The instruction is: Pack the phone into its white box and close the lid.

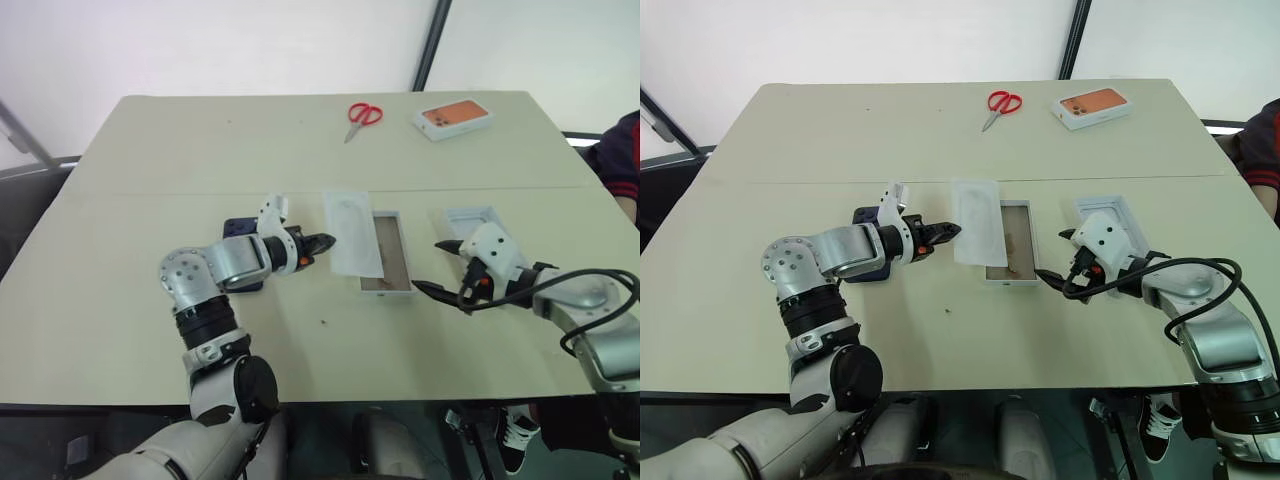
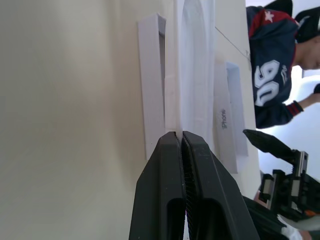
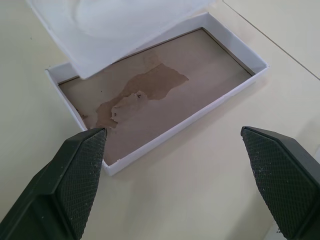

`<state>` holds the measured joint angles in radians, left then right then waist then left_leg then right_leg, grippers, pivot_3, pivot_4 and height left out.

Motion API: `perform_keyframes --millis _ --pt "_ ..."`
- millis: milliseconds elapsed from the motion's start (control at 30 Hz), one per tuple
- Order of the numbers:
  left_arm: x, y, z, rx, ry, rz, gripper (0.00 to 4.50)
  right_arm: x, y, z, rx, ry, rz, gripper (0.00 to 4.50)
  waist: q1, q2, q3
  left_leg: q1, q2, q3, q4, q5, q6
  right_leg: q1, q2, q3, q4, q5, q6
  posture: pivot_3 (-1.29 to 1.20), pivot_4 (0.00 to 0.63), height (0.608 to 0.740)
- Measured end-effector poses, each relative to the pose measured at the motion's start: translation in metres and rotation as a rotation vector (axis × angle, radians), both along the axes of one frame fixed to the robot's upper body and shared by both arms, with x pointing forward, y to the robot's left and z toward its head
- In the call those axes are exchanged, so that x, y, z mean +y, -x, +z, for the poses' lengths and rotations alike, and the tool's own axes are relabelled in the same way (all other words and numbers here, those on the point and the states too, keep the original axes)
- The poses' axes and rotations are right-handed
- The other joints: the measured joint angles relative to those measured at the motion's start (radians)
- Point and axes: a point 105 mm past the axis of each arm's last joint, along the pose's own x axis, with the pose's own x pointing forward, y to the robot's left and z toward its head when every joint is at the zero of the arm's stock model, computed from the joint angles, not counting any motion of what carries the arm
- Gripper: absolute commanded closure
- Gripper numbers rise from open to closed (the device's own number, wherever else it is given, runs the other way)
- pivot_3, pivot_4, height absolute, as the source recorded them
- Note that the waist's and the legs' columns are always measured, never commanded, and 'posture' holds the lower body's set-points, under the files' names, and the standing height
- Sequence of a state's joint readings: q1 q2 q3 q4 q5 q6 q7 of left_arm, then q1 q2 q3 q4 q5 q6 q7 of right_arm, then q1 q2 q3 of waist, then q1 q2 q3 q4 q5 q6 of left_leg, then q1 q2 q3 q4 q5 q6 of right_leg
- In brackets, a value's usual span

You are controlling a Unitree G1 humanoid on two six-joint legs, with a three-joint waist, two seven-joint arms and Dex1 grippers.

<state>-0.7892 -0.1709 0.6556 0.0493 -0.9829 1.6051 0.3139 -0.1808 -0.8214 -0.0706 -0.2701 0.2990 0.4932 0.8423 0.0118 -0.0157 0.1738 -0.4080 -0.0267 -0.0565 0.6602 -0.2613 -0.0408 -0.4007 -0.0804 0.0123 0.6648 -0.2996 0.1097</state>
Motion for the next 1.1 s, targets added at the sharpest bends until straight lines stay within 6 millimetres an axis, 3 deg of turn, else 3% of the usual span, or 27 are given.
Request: perform_keyframes --millis 433,567,767,800,833,933,1033,1100 --pt "-0.025 0.001 -0.009 0.060 0.026 -0.081 4.47 0.005 -0.001 0.000 -0.006 -0.015 0.004 0.00 0.000 0.000 0.000 0.000 0.000 0.000 0.000 0.000 0.000 0.000 0.000 0.000 0.000 0.000 0.000 0.00 0.150 0.740" --pt "-0.029 -0.001 -0.011 0.077 0.043 -0.080 3.08 0.004 0.001 -0.004 0.005 -0.016 -0.002 0.00 0.000 0.000 0.000 0.000 -0.001 0.000 0.000 0.000 0.000 0.000 0.000 0.000 0.000 0.000 0.000 0.00 0.150 0.740" --pt "-0.036 0.001 -0.009 0.072 0.054 -0.113 0.02 0.005 0.001 -0.003 -0.003 -0.015 -0.003 0.00 -0.001 0.000 0.000 0.000 0.000 0.000 0.000 0.000 0.000 0.000 0.000 0.000 0.000 0.000 0.000 0.00 0.150 0.740" --pt "-0.037 0.002 -0.008 0.068 0.063 -0.117 0.02 0.005 0.001 -0.002 -0.005 -0.015 -0.002 0.00 -0.001 0.000 0.000 0.000 0.000 0.000 0.000 0.000 0.000 0.000 0.000 0.000 0.000 0.000 0.000 0.00 0.150 0.740" --pt "-0.037 0.002 -0.005 0.058 0.068 -0.120 0.02 0.006 0.001 -0.001 -0.009 -0.015 0.000 0.00 -0.001 0.000 0.000 0.000 0.000 0.000 0.000 0.000 0.000 0.000 0.000 0.000 0.000 0.000 0.000 0.00 0.000 0.740" --pt "-0.032 0.003 0.005 -0.008 0.054 -0.114 0.02 0.010 -0.003 0.001 -0.018 -0.040 -0.014 0.00 0.000 0.002 -0.042 -0.002 -0.002 0.002 -0.001 0.000 -0.002 -0.004 0.000 0.002 -0.001 -0.001 0.001 0.00 0.000 0.740" --pt "-0.010 0.006 0.018 -0.178 -0.072 -0.103 0.02 0.017 -0.013 0.015 -0.068 -0.063 -0.024 0.00 -0.008 0.002 -0.067 0.002 -0.002 0.003 -0.005 0.001 -0.004 -0.002 0.001 0.004 0.000 0.000 0.001 0.00 0.000 0.740" --pt "0.018 0.003 0.016 -0.256 -0.177 -0.039 0.00 0.019 -0.016 0.019 -0.079 -0.070 -0.029 0.78 -0.013 0.003 -0.076 0.008 -0.002 0.005 -0.011 0.002 -0.005 0.000 0.001 0.006 -0.001 -0.001 0.001 0.00 0.000 0.740"
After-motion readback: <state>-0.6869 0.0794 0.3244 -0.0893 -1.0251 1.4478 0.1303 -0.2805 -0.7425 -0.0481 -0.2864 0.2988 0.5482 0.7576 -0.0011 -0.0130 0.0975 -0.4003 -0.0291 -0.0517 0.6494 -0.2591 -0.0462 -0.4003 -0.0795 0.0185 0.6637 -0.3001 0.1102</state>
